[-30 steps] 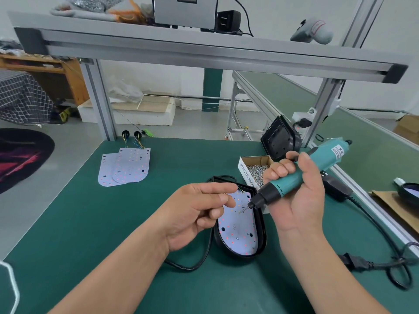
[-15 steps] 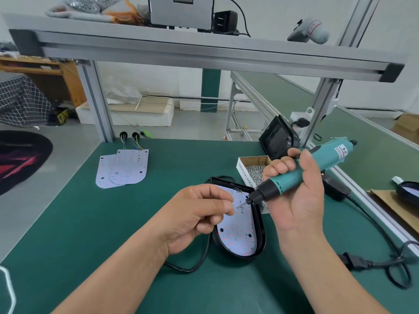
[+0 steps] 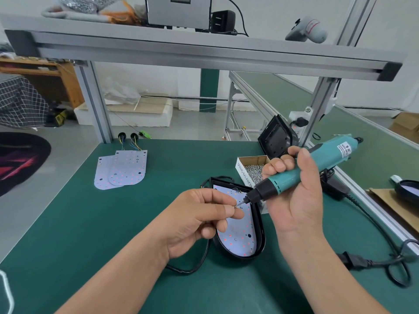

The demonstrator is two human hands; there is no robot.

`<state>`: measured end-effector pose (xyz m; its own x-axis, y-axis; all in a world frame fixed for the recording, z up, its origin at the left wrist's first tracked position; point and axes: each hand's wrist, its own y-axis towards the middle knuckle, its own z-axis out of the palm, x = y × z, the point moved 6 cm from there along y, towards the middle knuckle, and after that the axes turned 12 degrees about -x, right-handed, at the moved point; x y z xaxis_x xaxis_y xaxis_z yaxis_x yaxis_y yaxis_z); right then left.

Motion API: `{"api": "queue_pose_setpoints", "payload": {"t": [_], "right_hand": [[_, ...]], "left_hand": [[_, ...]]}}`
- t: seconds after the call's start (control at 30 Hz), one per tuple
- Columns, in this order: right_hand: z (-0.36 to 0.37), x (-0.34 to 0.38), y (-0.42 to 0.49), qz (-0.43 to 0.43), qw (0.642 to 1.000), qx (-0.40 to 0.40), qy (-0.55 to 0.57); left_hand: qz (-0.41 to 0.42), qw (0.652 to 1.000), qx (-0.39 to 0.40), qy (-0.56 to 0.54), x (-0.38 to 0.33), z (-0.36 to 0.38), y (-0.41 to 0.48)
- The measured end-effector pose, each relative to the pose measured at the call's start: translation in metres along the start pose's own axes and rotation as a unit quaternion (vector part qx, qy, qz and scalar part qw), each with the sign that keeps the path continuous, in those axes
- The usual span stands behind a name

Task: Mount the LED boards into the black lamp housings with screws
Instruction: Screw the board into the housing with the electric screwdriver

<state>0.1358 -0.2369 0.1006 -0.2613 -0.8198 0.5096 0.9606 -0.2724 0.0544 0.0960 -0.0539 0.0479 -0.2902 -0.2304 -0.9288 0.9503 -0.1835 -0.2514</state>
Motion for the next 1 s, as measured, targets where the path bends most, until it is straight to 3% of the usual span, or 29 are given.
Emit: {"api": "queue_pose_setpoints", "payload": {"t": [0.37, 1.0], "right_hand": [[0.0, -0.004, -0.002, -0.024, 0.999, 0.024, -0.036], [-0.016, -0.009, 0.01, -0.009, 0.999, -0.038, 0.002]], "left_hand": [[0.042, 0.997, -0.031, 0.052, 0.002, -0.003, 0.003], [0.033, 0.996, -0.065, 0.05, -0.005, -0.008, 0.004]]}}
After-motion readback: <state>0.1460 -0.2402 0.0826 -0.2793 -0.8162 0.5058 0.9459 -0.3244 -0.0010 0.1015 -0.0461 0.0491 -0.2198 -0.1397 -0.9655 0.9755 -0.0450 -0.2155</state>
